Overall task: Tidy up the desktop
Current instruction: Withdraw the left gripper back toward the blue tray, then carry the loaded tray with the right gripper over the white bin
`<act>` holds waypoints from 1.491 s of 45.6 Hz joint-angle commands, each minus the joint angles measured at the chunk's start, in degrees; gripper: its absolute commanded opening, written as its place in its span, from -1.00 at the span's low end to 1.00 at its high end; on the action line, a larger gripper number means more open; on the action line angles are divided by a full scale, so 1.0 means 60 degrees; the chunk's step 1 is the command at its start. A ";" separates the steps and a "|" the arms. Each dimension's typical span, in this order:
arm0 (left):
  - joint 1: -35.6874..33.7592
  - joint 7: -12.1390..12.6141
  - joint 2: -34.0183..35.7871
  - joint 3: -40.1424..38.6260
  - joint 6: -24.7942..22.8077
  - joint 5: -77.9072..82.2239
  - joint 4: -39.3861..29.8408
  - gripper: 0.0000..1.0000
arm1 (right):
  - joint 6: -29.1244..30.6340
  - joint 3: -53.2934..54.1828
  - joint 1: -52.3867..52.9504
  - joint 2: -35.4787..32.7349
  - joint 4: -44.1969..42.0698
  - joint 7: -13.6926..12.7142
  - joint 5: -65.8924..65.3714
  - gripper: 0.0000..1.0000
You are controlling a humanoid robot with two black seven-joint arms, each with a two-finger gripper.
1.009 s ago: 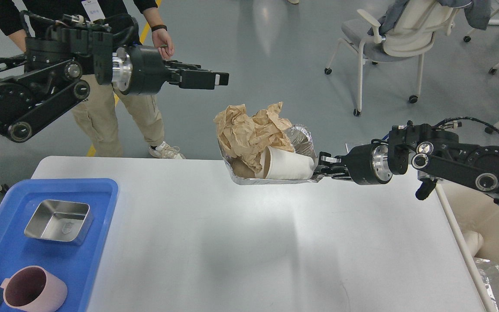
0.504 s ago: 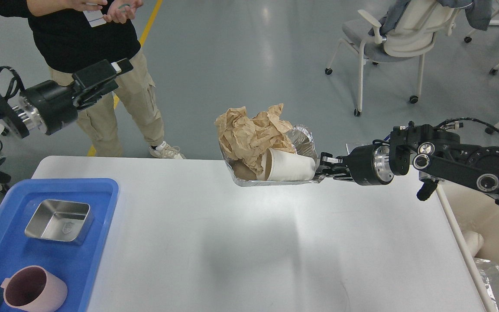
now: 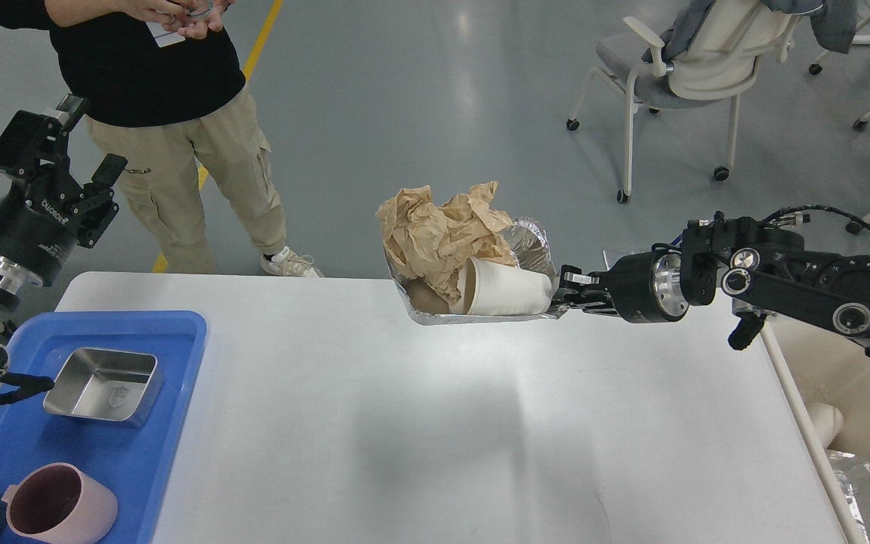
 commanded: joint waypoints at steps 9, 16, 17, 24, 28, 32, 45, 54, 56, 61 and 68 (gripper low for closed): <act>0.2150 -0.0067 -0.1707 -0.1654 0.0077 -0.0193 -0.0915 0.94 | -0.0060 0.0001 -0.0077 -0.0155 0.0015 0.0014 -0.0001 -1.00; 0.2810 -0.0052 -0.2249 -0.2020 0.0091 -0.0193 -0.1531 0.94 | -0.0075 0.0015 -0.0106 -0.0141 0.0015 -0.0001 -0.0001 -1.00; 0.2825 -0.0052 -0.2323 -0.2021 0.0091 -0.0193 -0.1560 0.94 | -0.0090 0.0015 -0.0106 -0.0141 0.0015 -0.0001 -0.0001 -1.00; 0.2985 -0.0052 -0.2777 -0.2371 0.0062 -0.0207 -0.1633 0.94 | -0.0133 0.0030 -0.0135 -0.0155 0.0015 -0.0001 -0.0001 -1.00; 0.3103 -0.0038 -0.3070 -0.2489 0.0033 -0.0222 -0.1648 0.94 | -0.0148 0.0030 -0.0135 -0.0228 0.0030 -0.0001 0.0014 -1.00; 0.3147 0.0035 -0.3143 -0.2489 0.0033 -0.0237 -0.1648 0.94 | -0.0134 0.0030 -0.0165 -0.0331 0.0059 -0.0001 0.0014 -1.00; 0.3162 0.0533 -0.3114 -0.2431 0.0062 -0.0369 -0.1604 0.94 | -0.0148 0.0278 -0.0603 -0.1121 0.0235 0.0014 0.0116 -1.00; 0.3162 0.0900 -0.3100 -0.2445 0.0047 -0.0369 -0.1590 0.94 | -0.0148 0.1259 -0.1526 -0.2088 0.0600 0.0014 0.0131 -1.00; 0.3162 0.0900 -0.3085 -0.2445 0.0047 -0.0369 -0.1590 0.94 | -0.0148 0.1479 -0.1775 -0.2351 0.0703 0.0014 0.0131 -1.00; 0.3176 0.0871 -0.3100 -0.2416 0.0047 -0.0369 -0.1575 0.94 | -0.0148 0.1992 -0.2346 -0.2879 0.0835 0.0043 0.0131 -1.00; 0.3191 0.0841 -0.3100 -0.2372 0.0062 -0.0354 -0.1575 0.94 | -0.0148 0.2490 -0.2976 -0.3348 0.0835 0.0058 0.0131 -1.00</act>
